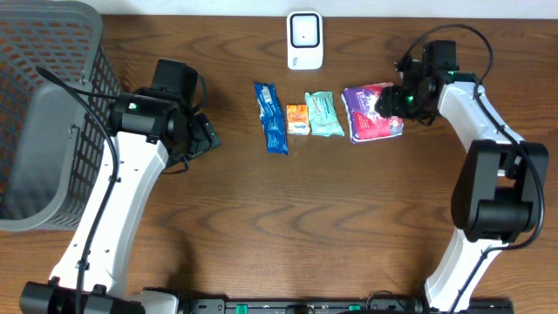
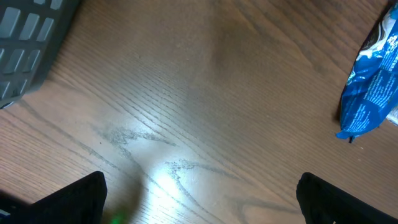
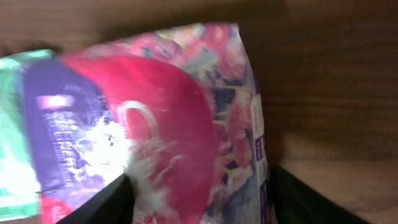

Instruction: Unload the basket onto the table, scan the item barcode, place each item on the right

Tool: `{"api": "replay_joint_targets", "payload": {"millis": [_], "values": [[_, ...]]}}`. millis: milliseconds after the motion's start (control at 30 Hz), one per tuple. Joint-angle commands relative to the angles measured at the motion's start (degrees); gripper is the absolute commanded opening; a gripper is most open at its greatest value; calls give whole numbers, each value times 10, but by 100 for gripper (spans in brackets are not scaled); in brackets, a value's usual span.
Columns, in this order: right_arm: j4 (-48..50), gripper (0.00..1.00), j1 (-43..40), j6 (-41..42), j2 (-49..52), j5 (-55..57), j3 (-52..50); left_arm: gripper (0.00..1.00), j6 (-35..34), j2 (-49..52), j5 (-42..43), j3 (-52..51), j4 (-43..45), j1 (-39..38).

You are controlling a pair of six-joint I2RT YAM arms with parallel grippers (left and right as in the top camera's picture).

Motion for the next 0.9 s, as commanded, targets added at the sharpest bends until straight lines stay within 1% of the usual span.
{"api": "replay_joint_targets", "payload": {"millis": [0, 33, 67, 100, 133, 233, 267, 400, 567, 733, 833, 867], "values": [[-10, 53, -9, -30, 35, -16, 9, 98, -3, 1, -3, -1, -2, 2], [-19, 51, -9, -37, 43, -16, 9, 98, -3, 1, -3, -1, -2, 2], [-25, 45, -9, -39, 48, -16, 9, 98, -3, 1, -3, -1, -2, 2], [-30, 34, -9, -39, 49, -18, 9, 98, -3, 1, -3, -1, -2, 2], [-37, 19, -8, -39, 48, -27, 9, 98, -3, 1, -3, -1, -2, 2], [-41, 9, -8, -38, 44, -54, 9, 98, -3, 1, -3, -1, -2, 2], [-42, 1, -8, -38, 43, -60, 9, 98, -3, 1, -3, -1, -2, 2], [-45, 1, -8, -38, 21, -59, 14, 98, -3, 1, -3, -1, -2, 2], [-54, 1, -2, -25, -82, -1, 30, 98, -3, 1, -3, -1, -2, 2], [-62, 1, 29, -24, -140, 154, 30, 98, -3, 1, -3, -1, -2, 2], [-72, 1, 72, 4, -159, 335, 30, 98, -3, 1, -3, -1, -2, 2], [-75, 1, 90, 15, -160, 412, 30, 98, -3, 1, -3, -1, -2, 2]]}}
